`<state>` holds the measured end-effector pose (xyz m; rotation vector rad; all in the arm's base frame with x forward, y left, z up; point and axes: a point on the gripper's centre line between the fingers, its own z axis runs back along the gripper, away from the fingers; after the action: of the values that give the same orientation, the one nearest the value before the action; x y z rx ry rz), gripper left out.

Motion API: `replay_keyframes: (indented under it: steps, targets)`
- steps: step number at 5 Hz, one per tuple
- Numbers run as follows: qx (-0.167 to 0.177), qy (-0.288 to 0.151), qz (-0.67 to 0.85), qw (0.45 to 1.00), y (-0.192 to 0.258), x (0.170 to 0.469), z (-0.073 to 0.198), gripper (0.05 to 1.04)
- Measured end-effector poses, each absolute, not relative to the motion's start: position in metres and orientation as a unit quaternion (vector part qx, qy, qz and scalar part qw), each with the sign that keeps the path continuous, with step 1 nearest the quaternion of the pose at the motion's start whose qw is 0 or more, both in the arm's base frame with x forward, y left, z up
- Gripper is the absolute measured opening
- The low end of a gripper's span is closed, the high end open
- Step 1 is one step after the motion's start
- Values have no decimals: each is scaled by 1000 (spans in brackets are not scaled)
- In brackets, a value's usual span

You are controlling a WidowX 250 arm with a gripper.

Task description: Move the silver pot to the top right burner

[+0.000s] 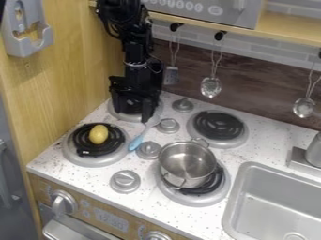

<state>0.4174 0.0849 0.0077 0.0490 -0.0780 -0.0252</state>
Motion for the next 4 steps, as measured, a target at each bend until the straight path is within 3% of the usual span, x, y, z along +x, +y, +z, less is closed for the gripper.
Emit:
replay_keyframes:
  steps: [1, 3, 4]
  targets:
    - [18, -11, -12, 1000, 83, 408, -14, 999]
    - [12, -1, -45, 999, 49, 401, -25, 999]
    - [18, -36, -85, 996, 4, 405, 2, 999]
